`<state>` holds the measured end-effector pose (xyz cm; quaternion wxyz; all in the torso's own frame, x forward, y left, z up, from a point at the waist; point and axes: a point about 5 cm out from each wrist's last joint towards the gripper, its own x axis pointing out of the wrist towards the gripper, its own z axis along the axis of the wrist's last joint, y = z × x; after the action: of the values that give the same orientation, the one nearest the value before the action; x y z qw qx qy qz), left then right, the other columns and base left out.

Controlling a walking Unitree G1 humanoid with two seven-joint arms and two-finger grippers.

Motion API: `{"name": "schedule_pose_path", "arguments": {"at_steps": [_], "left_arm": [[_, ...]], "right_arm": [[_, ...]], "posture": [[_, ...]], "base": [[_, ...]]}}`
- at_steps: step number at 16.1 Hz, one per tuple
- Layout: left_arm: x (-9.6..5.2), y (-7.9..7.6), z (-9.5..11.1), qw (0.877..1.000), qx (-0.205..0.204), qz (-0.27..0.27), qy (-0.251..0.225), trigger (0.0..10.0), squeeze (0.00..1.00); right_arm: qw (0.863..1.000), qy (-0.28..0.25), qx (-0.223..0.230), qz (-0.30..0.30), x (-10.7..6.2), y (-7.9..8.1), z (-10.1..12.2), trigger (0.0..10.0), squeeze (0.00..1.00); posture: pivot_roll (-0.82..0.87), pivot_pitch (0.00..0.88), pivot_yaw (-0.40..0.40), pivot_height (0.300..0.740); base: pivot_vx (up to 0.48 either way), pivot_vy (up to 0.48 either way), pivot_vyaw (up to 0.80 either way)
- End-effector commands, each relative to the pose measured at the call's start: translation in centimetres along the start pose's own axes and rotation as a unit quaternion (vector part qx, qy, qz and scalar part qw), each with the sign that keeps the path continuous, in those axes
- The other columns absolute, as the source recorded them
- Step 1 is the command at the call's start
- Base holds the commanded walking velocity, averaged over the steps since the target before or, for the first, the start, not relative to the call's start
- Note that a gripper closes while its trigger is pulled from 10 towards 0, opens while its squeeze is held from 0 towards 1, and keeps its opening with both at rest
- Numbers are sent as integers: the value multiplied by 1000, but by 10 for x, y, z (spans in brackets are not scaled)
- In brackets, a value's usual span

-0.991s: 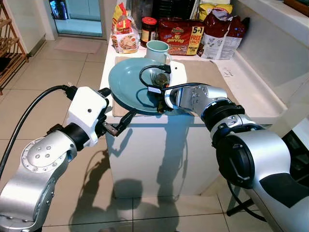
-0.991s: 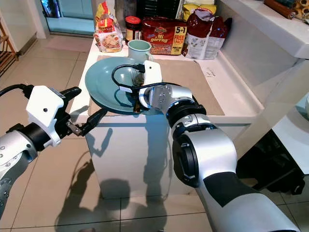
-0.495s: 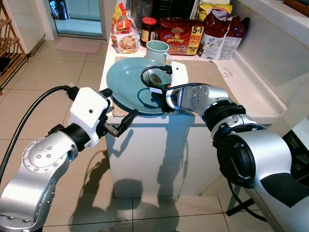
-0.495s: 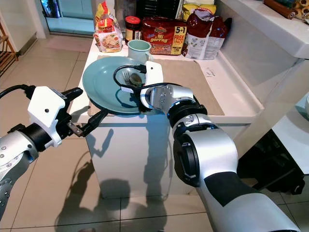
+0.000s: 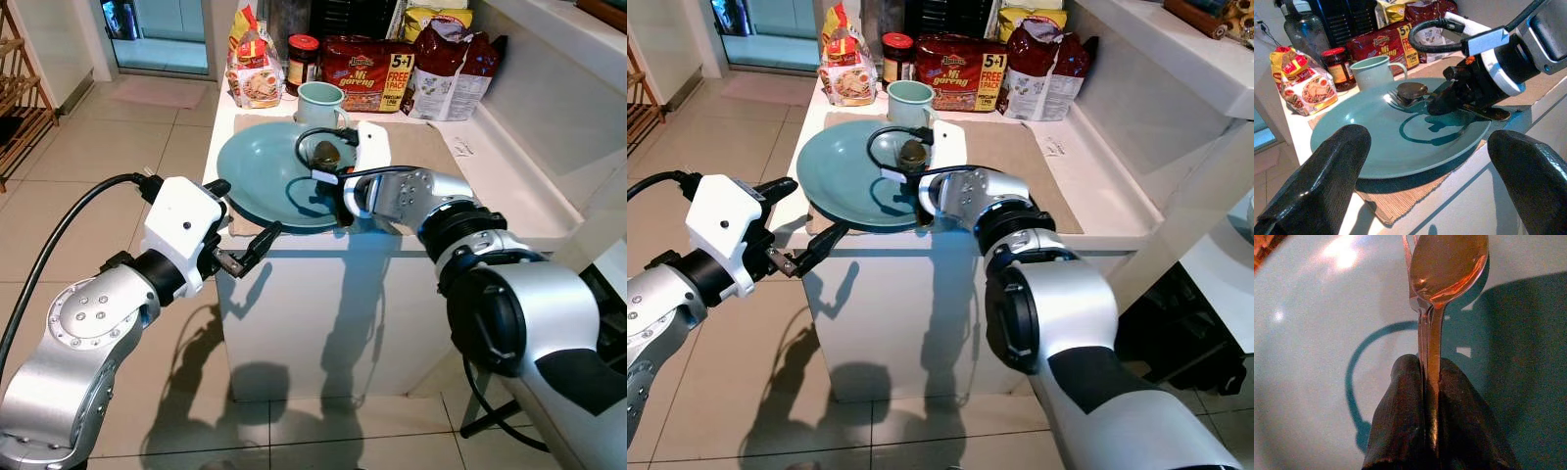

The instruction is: Setting the table

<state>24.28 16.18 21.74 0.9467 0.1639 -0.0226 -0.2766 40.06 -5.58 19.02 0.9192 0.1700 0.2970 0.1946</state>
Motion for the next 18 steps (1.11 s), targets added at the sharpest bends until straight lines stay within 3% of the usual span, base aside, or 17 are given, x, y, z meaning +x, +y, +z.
{"name": "schedule_pose_path", "arguments": {"at_steps": [1, 4, 7, 9, 10, 11, 12, 13, 14, 15, 18], "left_arm": [[3, -2, 5, 1000, 7, -9, -10, 10000, 0], [4, -2, 5, 1000, 7, -11, -12, 10000, 0], [7, -3, 5, 1000, 7, -15, -16, 10000, 0], [8, -2, 7, 1000, 7, -16, -21, 10000, 0], [9, -4, 10, 999, 1, -19, -32, 10000, 0], [10, -5, 12, 999, 0, -20, -37, 10000, 0], [14, -9, 17, 998, -10, -20, -53, 10000, 0], [15, -11, 19, 998, -12, -21, -56, 10000, 0], [19, -14, 20, 998, -12, -22, -58, 10000, 0], [23, -17, 22, 998, -10, -22, -63, 10000, 0], [23, -16, 28, 997, -15, -13, -73, 10000, 0]], "right_arm": [[1000, -20, 0, 3, -6, 0, 15, 0, 0], [999, -31, -13, 24, -18, -3, 36, 0, 0], [998, -45, -21, 30, -36, -18, 58, 0, 0], [998, -55, -31, 15, -48, -33, 69, 0, 0], [996, -69, -52, -24, -61, -56, 77, 0, 0], [995, -72, -61, -35, -64, -63, 78, 0, 0], [990, -74, -105, -62, -69, -78, 77, 4235, 0], [988, -72, -118, -64, -69, -80, 76, 4235, 0], [983, -80, -152, -69, -66, -85, 71, 10000, 0], [978, -83, -176, -74, -60, -90, 61, 10000, 0], [974, -86, -187, -97, -52, -97, 47, 10000, 0]], "posture": [[97, 0, -123, 740], [84, 0, -120, 740], [74, 0, -115, 740], [66, 0, -113, 740], [56, 0, -108, 740], [56, 0, -108, 740], [50, 0, -103, 740], [50, 0, -103, 740], [50, 0, -101, 740], [56, 0, -102, 740], [70, 0, -96, 740]], "base": [[0, 0, 0], [0, 0, 0], [0, 0, 0], [0, 0, 0], [0, 0, 0], [0, 0, 0], [0, 0, 0], [0, 0, 0], [0, 0, 0], [0, 0, 0], [0, 0, 0]]}}
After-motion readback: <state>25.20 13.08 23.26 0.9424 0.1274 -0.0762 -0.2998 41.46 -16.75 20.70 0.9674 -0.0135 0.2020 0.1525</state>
